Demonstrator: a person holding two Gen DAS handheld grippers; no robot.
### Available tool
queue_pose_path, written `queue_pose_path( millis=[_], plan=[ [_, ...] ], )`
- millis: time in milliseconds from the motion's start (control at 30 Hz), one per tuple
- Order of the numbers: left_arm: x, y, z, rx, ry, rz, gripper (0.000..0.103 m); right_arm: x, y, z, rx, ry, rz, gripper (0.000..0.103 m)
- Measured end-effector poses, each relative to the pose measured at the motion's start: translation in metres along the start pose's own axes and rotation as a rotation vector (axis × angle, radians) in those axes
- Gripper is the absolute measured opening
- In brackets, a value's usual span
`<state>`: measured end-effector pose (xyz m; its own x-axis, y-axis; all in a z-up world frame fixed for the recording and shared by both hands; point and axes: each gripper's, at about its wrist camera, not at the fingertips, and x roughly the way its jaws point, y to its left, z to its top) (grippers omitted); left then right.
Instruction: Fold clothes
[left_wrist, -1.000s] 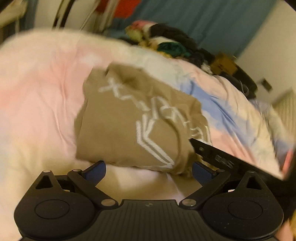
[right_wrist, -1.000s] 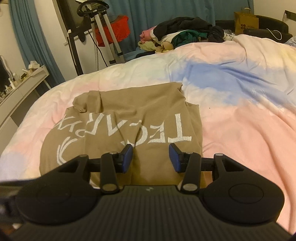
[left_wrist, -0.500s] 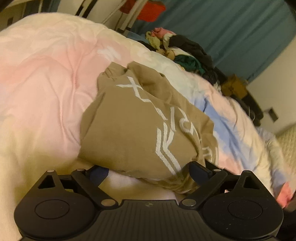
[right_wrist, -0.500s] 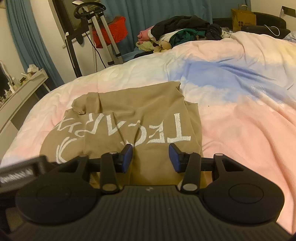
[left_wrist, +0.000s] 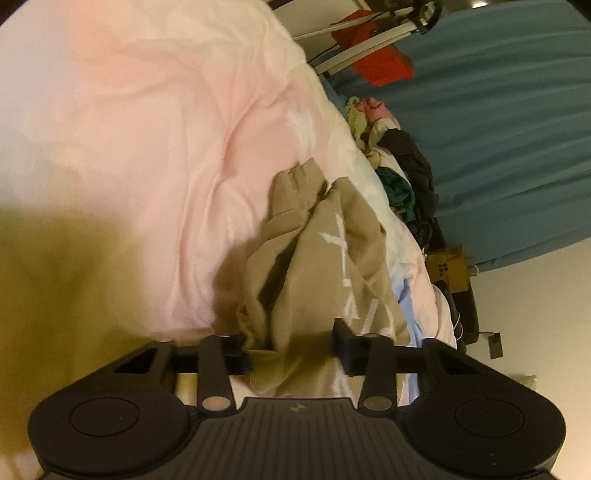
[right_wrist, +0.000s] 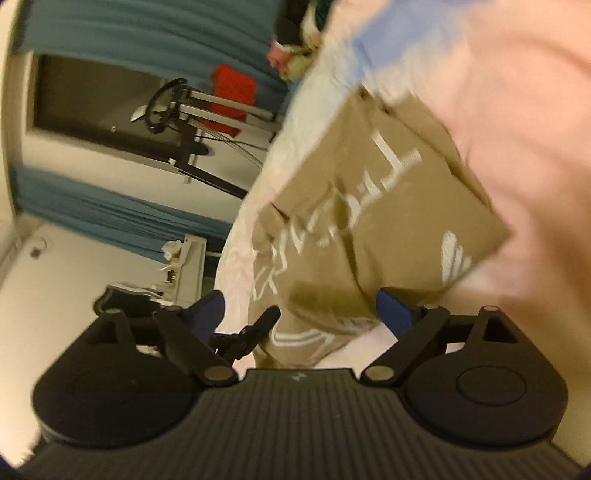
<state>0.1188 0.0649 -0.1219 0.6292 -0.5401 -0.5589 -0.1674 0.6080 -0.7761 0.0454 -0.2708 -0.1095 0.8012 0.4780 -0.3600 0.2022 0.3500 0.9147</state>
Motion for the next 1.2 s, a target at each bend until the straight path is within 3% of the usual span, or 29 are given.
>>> queue_pose_path(
  millis=[67,133,267,433,700,833,1033,1200],
  plan=[
    [-0.002,-0.001,0.001,0.001,-0.01,-0.011,0.029,0.004,-0.009,0.002,0.074,0.008,0.02,0.092],
    [-0.001,0.001,0.003,-0.024,-0.012,-0.027,0.027,0.003,-0.018,0.003,0.17,0.013,0.062,0.092],
    [0.001,0.001,0.005,-0.04,-0.018,-0.039,0.026,0.003,-0.021,-0.003,0.276,0.103,0.142,0.092],
    [0.003,-0.002,0.004,-0.02,-0.025,-0.031,0.026,0.021,-0.02,-0.024,0.313,0.195,0.15,0.092],
    [0.0,-0.001,0.006,-0.006,-0.024,-0.027,0.026,0.025,-0.038,-0.007,0.384,0.034,0.113,0.088],
    [-0.004,0.001,0.006,0.002,-0.024,-0.03,0.026,0.016,-0.045,-0.007,0.408,-0.049,0.067,0.071],
    [-0.01,-0.005,0.006,0.04,-0.047,-0.039,0.025,-0.001,-0.051,-0.003,0.39,-0.202,-0.029,0.064],
    [-0.011,-0.003,0.005,0.047,-0.047,-0.041,0.025,0.006,-0.056,0.008,0.39,-0.178,-0.031,0.062]
  ],
)
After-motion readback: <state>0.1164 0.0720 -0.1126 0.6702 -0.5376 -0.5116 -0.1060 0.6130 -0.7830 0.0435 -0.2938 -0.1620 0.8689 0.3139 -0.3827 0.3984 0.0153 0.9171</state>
